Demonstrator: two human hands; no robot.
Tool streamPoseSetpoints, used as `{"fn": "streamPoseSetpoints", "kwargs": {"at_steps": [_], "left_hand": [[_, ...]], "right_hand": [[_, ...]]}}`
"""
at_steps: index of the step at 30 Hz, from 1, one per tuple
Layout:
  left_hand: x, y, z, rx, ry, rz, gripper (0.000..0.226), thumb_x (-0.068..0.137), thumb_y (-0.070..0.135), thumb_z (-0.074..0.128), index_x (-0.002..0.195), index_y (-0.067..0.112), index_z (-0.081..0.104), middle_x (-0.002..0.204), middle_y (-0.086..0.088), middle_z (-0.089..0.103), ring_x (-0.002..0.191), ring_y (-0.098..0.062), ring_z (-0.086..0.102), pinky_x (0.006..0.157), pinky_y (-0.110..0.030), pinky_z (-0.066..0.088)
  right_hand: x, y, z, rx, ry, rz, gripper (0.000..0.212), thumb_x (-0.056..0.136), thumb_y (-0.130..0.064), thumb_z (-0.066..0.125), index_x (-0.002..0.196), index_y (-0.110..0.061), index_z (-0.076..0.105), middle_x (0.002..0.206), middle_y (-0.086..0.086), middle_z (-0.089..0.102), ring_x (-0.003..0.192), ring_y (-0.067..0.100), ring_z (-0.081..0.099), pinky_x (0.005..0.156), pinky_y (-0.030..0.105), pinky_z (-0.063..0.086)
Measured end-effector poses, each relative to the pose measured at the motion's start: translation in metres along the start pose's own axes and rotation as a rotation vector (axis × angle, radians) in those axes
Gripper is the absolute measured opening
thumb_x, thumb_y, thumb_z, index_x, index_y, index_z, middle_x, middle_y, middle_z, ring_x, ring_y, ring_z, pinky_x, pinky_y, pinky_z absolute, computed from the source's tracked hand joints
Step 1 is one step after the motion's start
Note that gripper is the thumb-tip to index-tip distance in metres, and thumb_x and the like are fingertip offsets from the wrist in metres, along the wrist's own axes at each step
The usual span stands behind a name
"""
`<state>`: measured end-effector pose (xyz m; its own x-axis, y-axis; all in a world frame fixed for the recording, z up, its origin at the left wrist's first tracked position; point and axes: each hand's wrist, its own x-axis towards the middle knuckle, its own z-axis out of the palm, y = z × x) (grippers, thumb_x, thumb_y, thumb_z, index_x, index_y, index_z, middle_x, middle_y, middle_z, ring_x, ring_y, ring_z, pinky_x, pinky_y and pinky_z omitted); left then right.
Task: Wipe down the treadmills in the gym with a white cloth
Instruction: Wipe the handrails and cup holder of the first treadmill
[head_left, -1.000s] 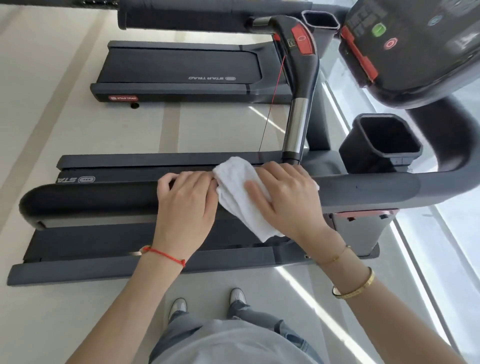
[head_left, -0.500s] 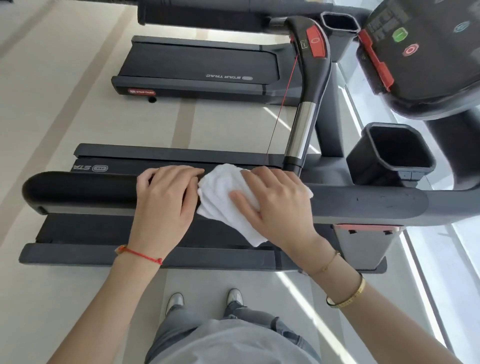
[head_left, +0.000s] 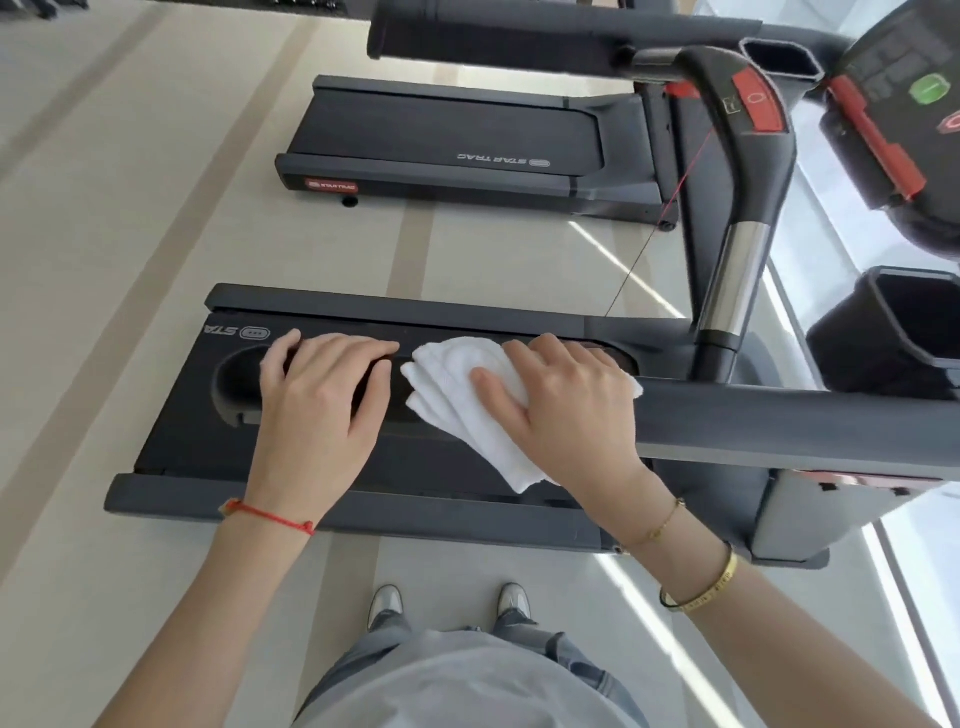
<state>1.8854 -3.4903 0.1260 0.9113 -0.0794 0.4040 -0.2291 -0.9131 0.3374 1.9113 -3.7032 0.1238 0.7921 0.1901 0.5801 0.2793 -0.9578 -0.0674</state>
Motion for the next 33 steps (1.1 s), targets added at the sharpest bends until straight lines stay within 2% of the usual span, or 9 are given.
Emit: {"fn": "streamPoseSetpoints", "kwargs": {"at_steps": [8, 12, 14, 16, 19, 23, 25, 30, 33], "left_hand": [[-0.004, -0.070, -0.024, -0.123, -0.039, -0.014, 0.032, 0.100, 0.022, 0.041, 0.117, 0.009, 0.065, 0.116, -0.002, 0.067, 0.112, -0.023, 0.061, 0.105, -0.050, 0.039], [-0.009, -0.095, -0.032, -0.232, -0.073, -0.021, 0.028, 0.100, 0.018, 0.038, 0.112, 0.007, 0.061, 0.106, -0.002, 0.066, 0.099, -0.021, 0.060, 0.093, -0.042, 0.046], [-0.010, -0.107, -0.034, -0.286, -0.092, -0.021, 0.029, 0.101, 0.015, 0.036, 0.115, 0.008, 0.061, 0.109, 0.001, 0.065, 0.101, -0.018, 0.059, 0.094, -0.037, 0.045], [-0.012, -0.117, -0.036, -0.321, -0.118, -0.022, 0.033, 0.102, 0.016, 0.036, 0.126, 0.010, 0.059, 0.122, 0.002, 0.064, 0.113, -0.015, 0.058, 0.101, -0.034, 0.043], [-0.014, -0.123, -0.038, -0.354, -0.139, -0.007, 0.035, 0.104, 0.018, 0.039, 0.133, 0.012, 0.056, 0.130, 0.003, 0.061, 0.120, -0.012, 0.054, 0.106, -0.031, 0.040], [-0.015, -0.126, -0.039, -0.396, -0.165, -0.004, 0.036, 0.104, 0.019, 0.038, 0.136, 0.012, 0.054, 0.133, 0.003, 0.059, 0.122, -0.011, 0.053, 0.108, -0.033, 0.040], [-0.016, -0.128, -0.039, -0.430, -0.167, -0.025, 0.037, 0.103, 0.016, 0.039, 0.137, 0.012, 0.053, 0.133, 0.004, 0.059, 0.122, -0.010, 0.053, 0.107, -0.030, 0.041], [-0.019, -0.133, -0.041, -0.530, -0.190, -0.055, 0.037, 0.101, 0.011, 0.041, 0.136, 0.015, 0.053, 0.130, 0.008, 0.059, 0.120, -0.007, 0.055, 0.103, -0.032, 0.045], [-0.020, -0.135, -0.042, -0.504, -0.191, -0.035, 0.036, 0.103, 0.014, 0.042, 0.137, 0.013, 0.052, 0.132, 0.004, 0.058, 0.122, -0.012, 0.054, 0.105, -0.038, 0.044]], "right_hand": [[0.024, -0.076, 0.018, 0.065, -0.048, 0.051, 0.044, 0.091, -0.032, 0.048, 0.051, -0.014, 0.042, 0.046, 0.003, 0.037, 0.042, 0.024, 0.035, 0.045, 0.033, 0.036], [0.036, -0.117, 0.031, 0.075, -0.057, 0.033, 0.043, 0.089, -0.032, 0.048, 0.051, -0.015, 0.040, 0.045, 0.002, 0.037, 0.040, 0.023, 0.036, 0.043, 0.031, 0.031], [0.034, -0.121, 0.032, 0.081, -0.051, 0.002, 0.043, 0.093, -0.035, 0.045, 0.056, -0.015, 0.050, 0.050, 0.001, 0.044, 0.045, 0.023, 0.042, 0.048, 0.036, 0.038], [0.023, -0.111, 0.027, 0.072, -0.025, -0.084, 0.037, 0.097, -0.039, 0.045, 0.077, -0.016, 0.067, 0.068, 0.001, 0.059, 0.059, 0.023, 0.053, 0.062, 0.036, 0.044], [0.003, -0.088, 0.015, 0.026, -0.009, -0.109, 0.032, 0.098, -0.039, 0.049, 0.104, -0.014, 0.069, 0.097, 0.002, 0.067, 0.084, 0.025, 0.060, 0.081, 0.038, 0.046], [0.008, -0.100, 0.015, 0.028, -0.007, 0.052, 0.032, 0.096, -0.039, 0.046, 0.092, -0.018, 0.070, 0.082, -0.001, 0.064, 0.073, 0.025, 0.058, 0.077, 0.039, 0.044], [0.019, -0.124, 0.022, 0.031, -0.024, 0.039, 0.034, 0.095, -0.041, 0.045, 0.089, -0.019, 0.070, 0.077, -0.001, 0.063, 0.069, 0.024, 0.057, 0.074, 0.038, 0.044], [0.017, -0.144, 0.025, 0.075, -0.090, -0.120, 0.035, 0.099, -0.039, 0.045, 0.111, -0.014, 0.066, 0.103, 0.001, 0.066, 0.088, 0.024, 0.060, 0.086, 0.036, 0.043], [0.007, -0.127, 0.014, 0.056, -0.087, -0.022, 0.030, 0.099, -0.035, 0.045, 0.108, -0.015, 0.066, 0.101, 0.001, 0.065, 0.090, 0.025, 0.058, 0.088, 0.037, 0.043]]}}
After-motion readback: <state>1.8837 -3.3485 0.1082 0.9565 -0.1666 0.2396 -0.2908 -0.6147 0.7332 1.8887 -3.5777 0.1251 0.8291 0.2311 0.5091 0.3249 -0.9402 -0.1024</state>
